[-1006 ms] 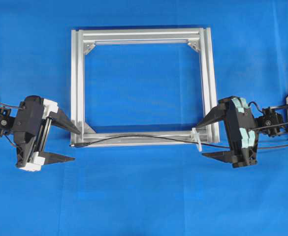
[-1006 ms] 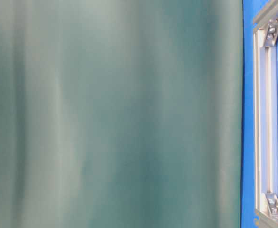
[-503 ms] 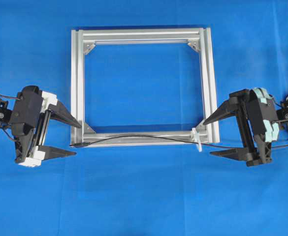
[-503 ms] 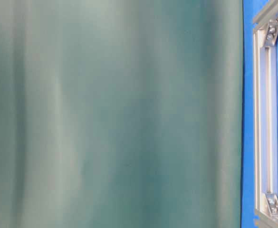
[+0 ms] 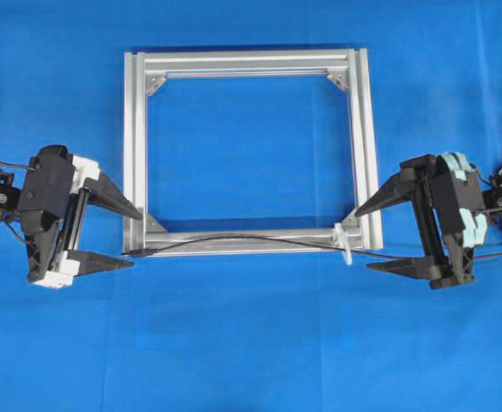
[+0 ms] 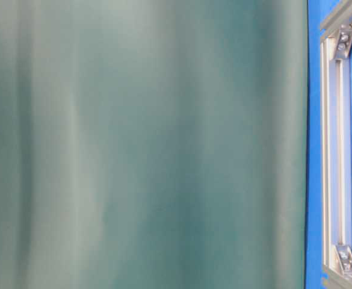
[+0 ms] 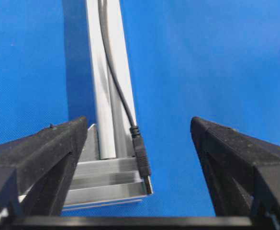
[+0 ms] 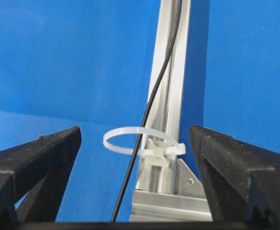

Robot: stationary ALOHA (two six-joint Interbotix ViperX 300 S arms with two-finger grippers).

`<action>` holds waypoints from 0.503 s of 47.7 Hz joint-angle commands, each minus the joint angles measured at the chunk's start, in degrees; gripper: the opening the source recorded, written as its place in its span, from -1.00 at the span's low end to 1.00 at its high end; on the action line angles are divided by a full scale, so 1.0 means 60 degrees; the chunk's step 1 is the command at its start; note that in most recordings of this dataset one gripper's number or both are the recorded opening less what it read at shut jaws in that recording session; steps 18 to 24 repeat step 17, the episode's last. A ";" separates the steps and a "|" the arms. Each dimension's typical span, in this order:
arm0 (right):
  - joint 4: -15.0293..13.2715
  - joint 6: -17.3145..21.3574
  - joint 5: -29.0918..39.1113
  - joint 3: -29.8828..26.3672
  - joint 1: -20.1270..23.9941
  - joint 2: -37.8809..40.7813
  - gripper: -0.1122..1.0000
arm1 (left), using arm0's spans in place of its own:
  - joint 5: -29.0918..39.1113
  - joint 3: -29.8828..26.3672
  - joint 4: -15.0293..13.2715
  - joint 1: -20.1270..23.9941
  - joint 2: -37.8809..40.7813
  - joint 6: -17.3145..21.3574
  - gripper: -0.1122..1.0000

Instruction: Insert the wire through the string loop located on the right side.

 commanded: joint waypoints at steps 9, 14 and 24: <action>-0.0015 -0.0015 -0.0029 -0.0073 -0.0044 -0.0073 0.81 | -0.0029 -0.0132 0.0029 0.0015 -0.0103 0.0015 0.72; -0.0015 -0.0015 -0.0029 -0.0073 -0.0059 -0.0059 0.81 | -0.0029 -0.0132 0.0029 0.0029 -0.0103 0.0015 0.72; -0.0015 -0.0015 -0.0029 -0.0088 -0.0073 -0.0073 0.81 | -0.0015 -0.0117 0.0029 0.0029 -0.0103 0.0015 0.72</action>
